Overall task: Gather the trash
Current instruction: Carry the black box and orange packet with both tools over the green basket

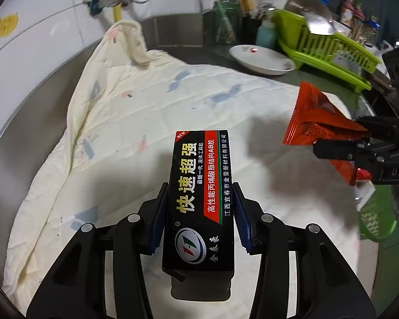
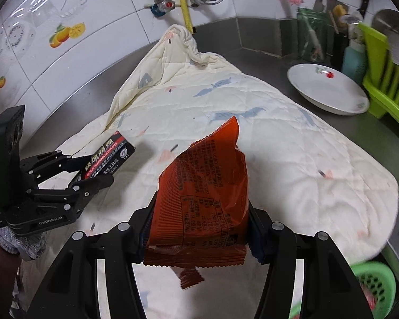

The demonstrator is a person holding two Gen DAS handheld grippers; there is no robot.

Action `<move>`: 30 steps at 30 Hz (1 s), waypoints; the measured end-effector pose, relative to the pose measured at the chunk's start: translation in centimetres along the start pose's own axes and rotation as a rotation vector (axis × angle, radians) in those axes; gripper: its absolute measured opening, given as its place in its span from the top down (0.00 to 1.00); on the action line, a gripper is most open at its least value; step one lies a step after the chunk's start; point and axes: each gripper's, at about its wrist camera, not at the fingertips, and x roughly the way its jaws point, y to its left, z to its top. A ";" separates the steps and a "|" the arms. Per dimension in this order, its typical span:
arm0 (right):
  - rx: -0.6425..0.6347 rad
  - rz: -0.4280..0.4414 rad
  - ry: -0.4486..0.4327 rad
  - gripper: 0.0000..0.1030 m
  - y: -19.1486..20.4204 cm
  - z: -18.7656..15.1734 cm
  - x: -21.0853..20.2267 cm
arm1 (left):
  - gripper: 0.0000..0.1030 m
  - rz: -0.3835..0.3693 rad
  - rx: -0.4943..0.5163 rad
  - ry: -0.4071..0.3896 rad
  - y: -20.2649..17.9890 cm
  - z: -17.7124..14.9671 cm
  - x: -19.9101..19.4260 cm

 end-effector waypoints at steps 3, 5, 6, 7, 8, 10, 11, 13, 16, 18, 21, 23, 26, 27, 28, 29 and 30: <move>0.008 -0.024 -0.015 0.47 -0.3 -1.5 -1.9 | 0.56 -0.020 0.018 -0.021 -2.0 -0.2 -1.6; 0.009 -0.048 -0.025 0.47 -0.5 -2.9 -3.4 | 0.56 -0.036 0.030 -0.029 -3.3 -0.4 -2.2; 0.009 -0.059 -0.031 0.47 -0.5 -3.3 -4.0 | 0.56 -0.039 0.039 -0.032 -4.0 -0.5 -2.6; 0.009 -0.071 -0.035 0.47 -0.7 -3.9 -4.6 | 0.56 -0.043 0.046 -0.035 -4.7 -0.6 -2.9; 0.010 -0.082 -0.037 0.47 -0.8 -4.6 -5.2 | 0.56 -0.051 0.052 -0.038 -5.3 -0.8 -3.2; 0.016 -0.101 -0.044 0.47 -1.2 -5.7 -6.3 | 0.56 -0.060 0.065 -0.042 -6.7 -1.1 -3.7; 0.020 -0.109 -0.049 0.47 -1.4 -6.2 -6.9 | 0.56 -0.066 0.074 -0.046 -7.4 -1.2 -3.9; 0.030 -0.119 -0.055 0.47 -1.7 -7.3 -7.8 | 0.56 -0.076 0.089 -0.054 -8.7 -1.5 -4.5; 0.040 -0.143 -0.063 0.47 -2.1 -8.9 -9.4 | 0.56 -0.096 0.106 -0.066 -10.4 -1.8 -5.2; 0.041 -0.169 -0.069 0.47 -2.3 -10.0 -10.2 | 0.56 -0.107 0.123 -0.070 -11.8 -2.2 -5.7; 0.061 -0.186 -0.074 0.47 -3.0 -11.6 -11.5 | 0.56 -0.122 0.141 -0.075 -13.8 -2.7 -6.1; 0.078 -0.201 -0.076 0.47 -3.7 -12.7 -12.4 | 0.56 -0.140 0.148 -0.075 -14.8 -3.0 -6.3; 0.102 -0.231 -0.074 0.47 -4.9 -14.2 -13.7 | 0.56 -0.159 0.166 -0.072 -16.5 -3.6 -6.3; 0.109 -0.239 -0.070 0.47 -5.3 -14.5 -14.0 | 0.56 -0.163 0.174 -0.070 -17.2 -3.7 -6.3; 0.117 -0.256 -0.068 0.47 -5.8 -15.0 -14.4 | 0.56 -0.168 0.180 -0.069 -17.7 -3.8 -6.3; 0.125 -0.275 -0.066 0.47 -6.3 -15.5 -14.8 | 0.56 -0.174 0.189 -0.068 -18.3 -4.0 -6.3; 0.134 -0.282 -0.063 0.46 -6.7 -15.8 -14.9 | 0.56 -0.176 0.198 -0.068 -19.0 -4.1 -6.3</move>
